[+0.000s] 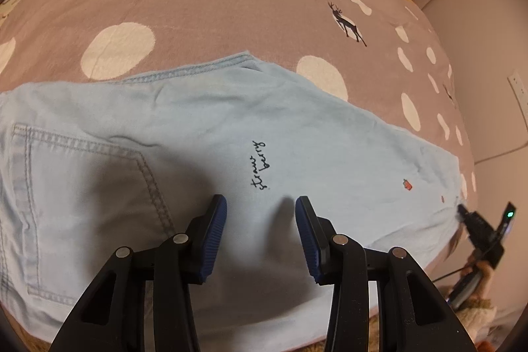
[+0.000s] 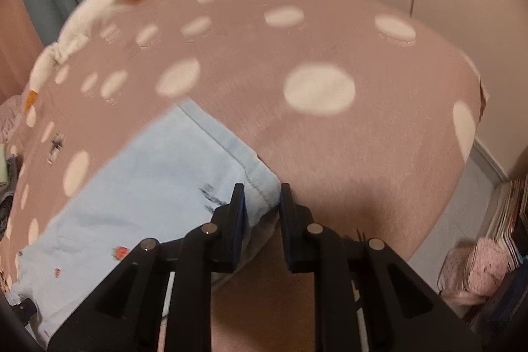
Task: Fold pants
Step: 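Move the right gripper to the stacked leg hems and grasp them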
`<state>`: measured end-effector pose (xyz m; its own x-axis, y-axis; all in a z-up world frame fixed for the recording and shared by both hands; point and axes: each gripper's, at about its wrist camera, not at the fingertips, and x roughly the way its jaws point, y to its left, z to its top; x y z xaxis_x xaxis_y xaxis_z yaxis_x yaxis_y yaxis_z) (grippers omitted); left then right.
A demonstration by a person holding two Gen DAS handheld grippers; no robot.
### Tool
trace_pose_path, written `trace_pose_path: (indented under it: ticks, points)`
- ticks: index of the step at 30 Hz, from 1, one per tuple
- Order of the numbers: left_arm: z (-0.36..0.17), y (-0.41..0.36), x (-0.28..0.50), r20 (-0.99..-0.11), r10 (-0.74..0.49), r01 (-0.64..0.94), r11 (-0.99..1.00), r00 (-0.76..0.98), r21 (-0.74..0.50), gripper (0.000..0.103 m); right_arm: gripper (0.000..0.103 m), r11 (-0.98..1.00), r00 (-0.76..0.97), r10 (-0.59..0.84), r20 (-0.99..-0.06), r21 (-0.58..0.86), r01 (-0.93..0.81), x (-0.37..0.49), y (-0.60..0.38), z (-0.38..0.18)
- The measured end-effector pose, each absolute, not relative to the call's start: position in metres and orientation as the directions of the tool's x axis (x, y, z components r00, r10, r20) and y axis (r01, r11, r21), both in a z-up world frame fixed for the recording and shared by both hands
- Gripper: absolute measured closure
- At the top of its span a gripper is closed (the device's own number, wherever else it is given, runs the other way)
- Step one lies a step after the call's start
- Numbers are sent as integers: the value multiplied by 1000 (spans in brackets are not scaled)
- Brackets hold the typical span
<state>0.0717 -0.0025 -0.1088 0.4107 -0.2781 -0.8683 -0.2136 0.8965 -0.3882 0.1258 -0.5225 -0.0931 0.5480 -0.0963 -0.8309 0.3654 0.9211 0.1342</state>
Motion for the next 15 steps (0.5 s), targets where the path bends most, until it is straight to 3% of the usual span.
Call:
trace_pose_path:
  ticks: [2, 3, 5, 7, 9, 10, 12, 15]
  points:
    - [-108, -1, 68, -865, -286, -220, 890, 412, -399, 61, 82, 919, 553, -90, -828, 145, 366, 124, -525, -100]
    - [-107, 0, 66, -863, -291, -225, 886, 413, -406, 60, 77, 919, 556, -93, -826, 143, 367, 123, -525, -98]
    - [-104, 2, 62, -857, -298, -231, 878, 421, -419, 60, 64, 914, 549, -108, -829, 134, 382, 122, -527, -95]
    - [-100, 4, 57, -850, -298, -237, 873, 435, -427, 60, 43, 900, 523, -152, -838, 101, 424, 117, -529, -90]
    - [-96, 6, 52, -844, -295, -236, 872, 449, -430, 60, 42, 889, 508, -157, -847, 103, 446, 110, -530, -88]
    - [-94, 6, 49, -840, -293, -232, 872, 457, -431, 54, 42, 887, 511, -138, -849, 123, 444, 107, -530, -88]
    - [-91, 8, 45, -834, -294, -226, 872, 468, -435, 45, 42, 885, 535, -59, -843, 203, 419, 101, -527, -88]
    - [-88, 9, 42, -826, -295, -223, 869, 481, -441, 43, 38, 879, 562, 45, -826, 301, 371, 106, -519, -94]
